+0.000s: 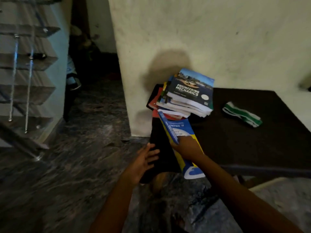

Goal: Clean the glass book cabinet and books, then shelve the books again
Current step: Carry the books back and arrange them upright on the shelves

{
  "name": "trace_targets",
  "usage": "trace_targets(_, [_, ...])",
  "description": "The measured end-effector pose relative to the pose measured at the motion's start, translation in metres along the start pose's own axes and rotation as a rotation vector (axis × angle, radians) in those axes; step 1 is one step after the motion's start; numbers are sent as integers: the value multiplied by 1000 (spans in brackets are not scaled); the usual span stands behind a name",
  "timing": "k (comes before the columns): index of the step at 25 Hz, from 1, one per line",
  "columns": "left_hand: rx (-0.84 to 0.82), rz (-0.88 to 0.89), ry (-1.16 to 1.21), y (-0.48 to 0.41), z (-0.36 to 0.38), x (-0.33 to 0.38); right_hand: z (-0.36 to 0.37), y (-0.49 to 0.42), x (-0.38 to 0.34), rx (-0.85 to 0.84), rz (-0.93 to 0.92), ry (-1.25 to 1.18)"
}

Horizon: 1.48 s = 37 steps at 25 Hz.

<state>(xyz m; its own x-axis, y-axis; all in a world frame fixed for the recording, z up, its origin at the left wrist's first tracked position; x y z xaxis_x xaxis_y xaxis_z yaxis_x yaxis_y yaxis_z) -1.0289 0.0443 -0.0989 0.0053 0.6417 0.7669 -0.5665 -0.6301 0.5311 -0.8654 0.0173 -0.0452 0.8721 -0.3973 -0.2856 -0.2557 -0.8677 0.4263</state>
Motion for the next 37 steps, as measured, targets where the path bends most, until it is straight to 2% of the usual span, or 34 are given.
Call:
trace_targets(3, [63, 62, -122, -13, 12, 29, -33, 30, 33, 116, 90, -67])
trace_targets(6, [83, 210, -335, -44, 46, 67, -63, 59, 70, 260, 240, -95])
trace_targets(8, [118, 357, -495, -74, 69, 93, -74, 70, 93, 294, 326, -138])
trace_targets(12, [312, 572, -866, -139, 105, 151, -91, 68, 124, 332, 398, -160])
trace_targets(14, [379, 542, -1064, -165, 118, 174, -104, 57, 134, 400, 401, -184])
trace_targets(16, [461, 386, -1213, -177, 129, 188, -117, 43, 141, 449, 379, -191])
trace_targets(18, [471, 268, -1328, -192, 130, 197, -128, 26, 145, 473, 333, -198])
trace_targets(22, [155, 126, -1371, -223, 110, 206, -134, -2, 148, 502, 265, -204])
trace_targets(25, [139, 151, -1325, -225, 105, 217, -133, -20, 149, 450, 257, -246])
trace_targets(26, [123, 130, -1255, -225, 104, 223, -131, -25, 149, 429, 266, -247])
trace_targets(27, [75, 62, -1083, -229, 102, 230, -129, -28, 148, 413, 280, -240])
trace_targets(29, [-103, -63, -692, -221, 107, 237, -126, -31, 147, 380, 316, -259])
trace_targets(30, [-159, -73, -584, -217, 110, 239, -125, -32, 145, 366, 333, -268])
trace_targets(34, [-259, -39, -373, -200, 122, 232, -118, -24, 144, 389, 425, -246])
trace_targets(37, [-316, 105, -422, -182, 139, 228, -120, -4, 147, 439, 491, -290])
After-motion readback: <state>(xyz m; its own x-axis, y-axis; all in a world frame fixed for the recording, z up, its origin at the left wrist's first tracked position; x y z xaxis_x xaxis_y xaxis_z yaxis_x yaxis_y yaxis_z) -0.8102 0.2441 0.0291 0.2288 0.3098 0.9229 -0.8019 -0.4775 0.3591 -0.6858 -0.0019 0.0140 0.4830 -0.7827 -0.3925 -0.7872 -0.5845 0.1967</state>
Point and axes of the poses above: each hand's wrist, its own y-axis away from the middle knuckle, its own z-axis out of the palm, x = y × z, the point moved 1 cm from there along -y, towards the middle knuckle, and after that the axes turned 10 degrees about -x, right-handed, at the moved point
